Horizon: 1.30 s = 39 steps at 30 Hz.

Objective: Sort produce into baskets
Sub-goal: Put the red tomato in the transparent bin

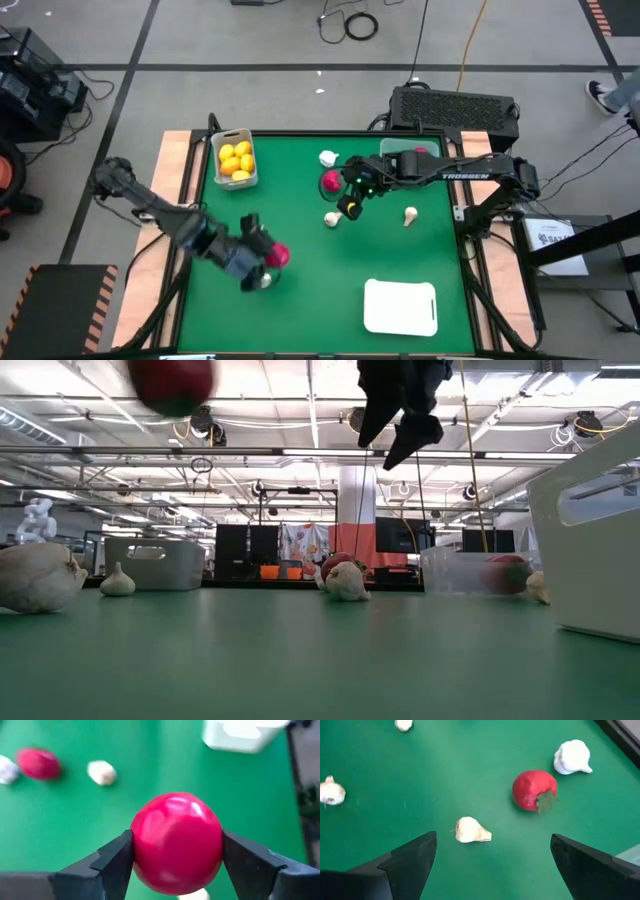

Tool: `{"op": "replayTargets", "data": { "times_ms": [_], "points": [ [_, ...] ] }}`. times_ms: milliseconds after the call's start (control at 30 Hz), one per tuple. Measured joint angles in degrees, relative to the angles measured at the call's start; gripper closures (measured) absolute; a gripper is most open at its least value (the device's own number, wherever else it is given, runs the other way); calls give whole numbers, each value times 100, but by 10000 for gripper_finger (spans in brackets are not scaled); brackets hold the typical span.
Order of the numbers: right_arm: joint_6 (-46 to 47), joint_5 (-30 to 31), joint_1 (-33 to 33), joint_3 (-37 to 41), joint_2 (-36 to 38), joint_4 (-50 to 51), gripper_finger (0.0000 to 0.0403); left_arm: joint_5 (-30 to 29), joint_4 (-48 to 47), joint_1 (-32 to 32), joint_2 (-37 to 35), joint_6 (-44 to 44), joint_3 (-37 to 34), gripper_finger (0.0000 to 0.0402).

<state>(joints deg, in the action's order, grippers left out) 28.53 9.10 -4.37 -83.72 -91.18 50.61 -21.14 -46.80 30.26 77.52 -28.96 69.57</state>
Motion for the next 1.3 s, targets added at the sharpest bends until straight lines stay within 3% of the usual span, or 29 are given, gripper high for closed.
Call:
{"op": "replayTargets", "data": {
  "times_ms": [167, 433, 667, 833, 933, 1300],
  "points": [
    [322, 93, 30, 0, 257, 181, 23, 5, 64, -829, -13, 867, 288, 130],
    [1253, 1122, 384, 0, 896, 1020, 23, 325, 1198, -2282, 183, 1836, 301, 130],
    [2490, 2006, 744, 0, 1513, 1996, 23, 1250, 3419, -3291, 1129, 2649, 303, 130],
    [3307, 2373, 919, 0, 1892, 2593, 23, 1975, 5306, -3797, 2074, 2488, 325, 130],
    [3667, 2402, 958, 0, 2031, 2882, 23, 2240, 5877, -3995, 2718, 2368, 725, 130],
    [4310, 2354, 974, 0, 2144, 3675, 23, 2491, 5735, -4445, 5175, 2796, 3440, 130]
  ]
}}
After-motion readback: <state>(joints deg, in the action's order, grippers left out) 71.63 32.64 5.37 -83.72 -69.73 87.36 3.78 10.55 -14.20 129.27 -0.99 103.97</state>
